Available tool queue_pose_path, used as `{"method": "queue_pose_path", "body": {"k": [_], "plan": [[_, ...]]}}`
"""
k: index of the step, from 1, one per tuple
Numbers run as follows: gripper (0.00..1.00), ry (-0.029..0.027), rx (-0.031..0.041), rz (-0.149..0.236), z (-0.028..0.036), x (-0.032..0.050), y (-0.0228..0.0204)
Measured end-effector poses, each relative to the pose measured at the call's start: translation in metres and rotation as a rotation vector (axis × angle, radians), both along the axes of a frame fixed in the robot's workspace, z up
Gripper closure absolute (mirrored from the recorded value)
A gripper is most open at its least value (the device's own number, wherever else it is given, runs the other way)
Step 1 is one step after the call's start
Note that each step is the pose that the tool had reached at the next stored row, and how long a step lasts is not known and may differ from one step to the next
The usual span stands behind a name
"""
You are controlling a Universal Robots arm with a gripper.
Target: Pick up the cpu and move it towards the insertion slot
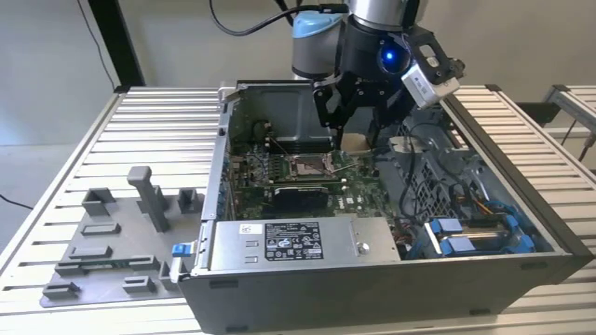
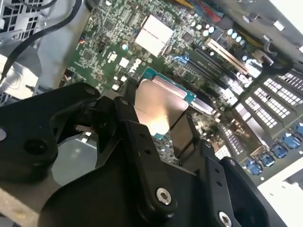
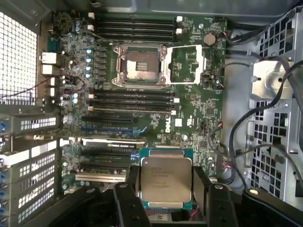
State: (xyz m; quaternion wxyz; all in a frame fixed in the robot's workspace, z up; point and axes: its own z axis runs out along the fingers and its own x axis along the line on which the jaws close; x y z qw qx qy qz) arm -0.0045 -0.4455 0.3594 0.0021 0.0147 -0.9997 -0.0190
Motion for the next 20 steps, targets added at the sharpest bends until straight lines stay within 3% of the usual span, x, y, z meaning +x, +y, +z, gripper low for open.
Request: {"method": "queue_pose_path", "body": {"k": [6, 15, 20], "plan": [[1.00, 0.0000, 0.0001, 0.000, -0.0110, -0.0015, 0.0236], [1.00, -0.0008, 0.0000, 0.000, -0.0274, -0.0300, 0.0523], [1.00, -0.0008, 0.0000, 0.000, -0.0364, -0.0313, 0.0739]]}}
